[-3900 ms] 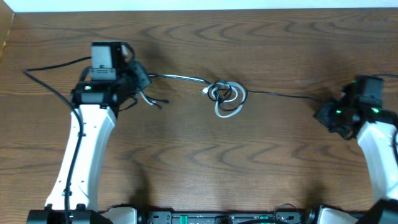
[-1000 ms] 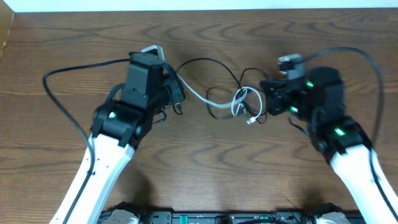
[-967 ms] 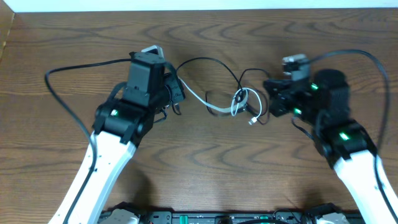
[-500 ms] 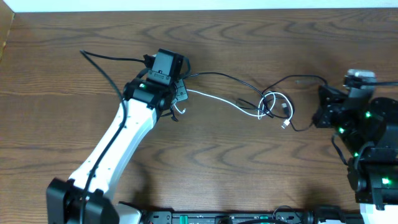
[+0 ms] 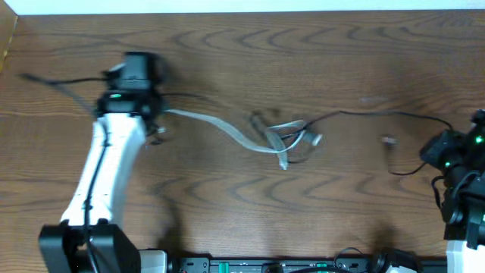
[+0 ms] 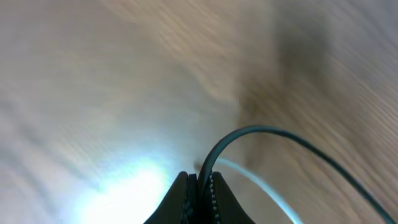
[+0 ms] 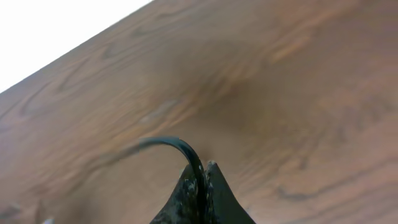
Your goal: Untangle cables
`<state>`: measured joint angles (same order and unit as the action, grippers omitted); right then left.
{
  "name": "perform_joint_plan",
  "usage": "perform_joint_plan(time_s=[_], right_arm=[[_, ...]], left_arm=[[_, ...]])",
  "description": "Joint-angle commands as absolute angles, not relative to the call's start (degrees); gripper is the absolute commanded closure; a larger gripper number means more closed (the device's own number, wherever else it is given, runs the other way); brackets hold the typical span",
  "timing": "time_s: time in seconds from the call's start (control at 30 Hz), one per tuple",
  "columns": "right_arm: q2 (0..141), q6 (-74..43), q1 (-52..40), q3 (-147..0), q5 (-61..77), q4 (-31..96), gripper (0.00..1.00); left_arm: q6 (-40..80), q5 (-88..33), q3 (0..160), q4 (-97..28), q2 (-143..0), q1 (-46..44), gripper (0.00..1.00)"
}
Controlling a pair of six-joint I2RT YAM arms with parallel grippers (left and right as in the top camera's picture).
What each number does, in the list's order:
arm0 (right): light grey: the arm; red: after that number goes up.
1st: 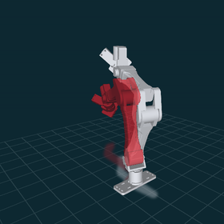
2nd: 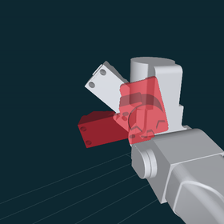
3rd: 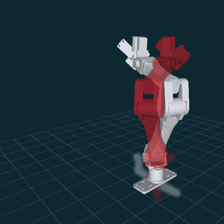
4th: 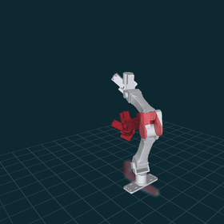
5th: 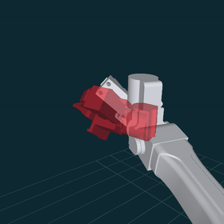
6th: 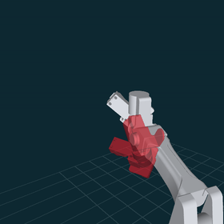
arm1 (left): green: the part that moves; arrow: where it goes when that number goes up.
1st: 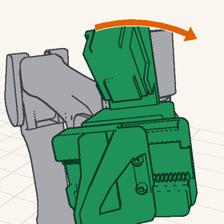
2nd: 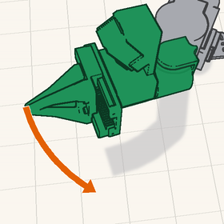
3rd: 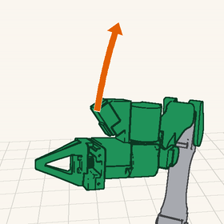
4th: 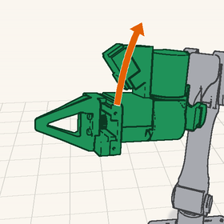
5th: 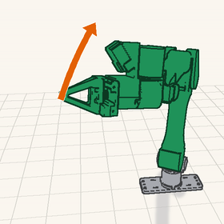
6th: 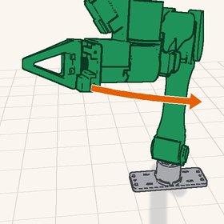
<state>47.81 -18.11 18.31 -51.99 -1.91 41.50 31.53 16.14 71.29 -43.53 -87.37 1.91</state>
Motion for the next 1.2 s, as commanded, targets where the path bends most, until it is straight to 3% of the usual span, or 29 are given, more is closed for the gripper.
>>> perform_joint_plan(time_s=[0.0, 0.17, 0.37, 0.73, 1.0, 1.03, 1.1, 1.17], right_arm=[[48.8, -20.6, 22.7, -52.6, -2.6, 41.5, 0.99], [50.7, -20.5, 25.2, -52.6, 1.6, 41.8, 0.99], [54.0, -18.6, 25.0, -52.6, 8.0, 39.7, 0.99], [64.8, -12.0, 22.6, -52.6, 29.6, 28.6, 0.99], [73.0, -3.3, 15.1, -52.6, 32.0, 28.7, 0.99], [73.7, -3.1, 14.0, -52.6, 31.6, 28.7, 0.96], [74.8, -4.3, 12.5, -52.6, 28.9, 28.7, 0.46], [75.3, -7.5, 11.5, -52.6, 24.4, 29.0, 0.40]], left_arm=[[33.8, 12.1, 71.5, -45.9, -85.2, 10.9, 0.93], [33.6, 0.4, 71.5, -47.8, -85.2, 21.7, 0.92], [32.5, -4.1, 71.5, -48.0, -85.2, 21.3, 0.92], [31.6, -14.3, 71.5, -47.5, -85.2, 8.5, 0.92], [33.4, -14.6, 71.5, -44.0, -85.2, -5.7, 0.93], [33.5, -14.7, 71.5, -43.3, -85.2, -7.2, 0.93], [33.6, -14.7, 71.5, -41.8, -85.2, -10.1, 0.92], [33.6, -15.3, 71.5, -40.2, -85.2, -12.7, 0.93]])
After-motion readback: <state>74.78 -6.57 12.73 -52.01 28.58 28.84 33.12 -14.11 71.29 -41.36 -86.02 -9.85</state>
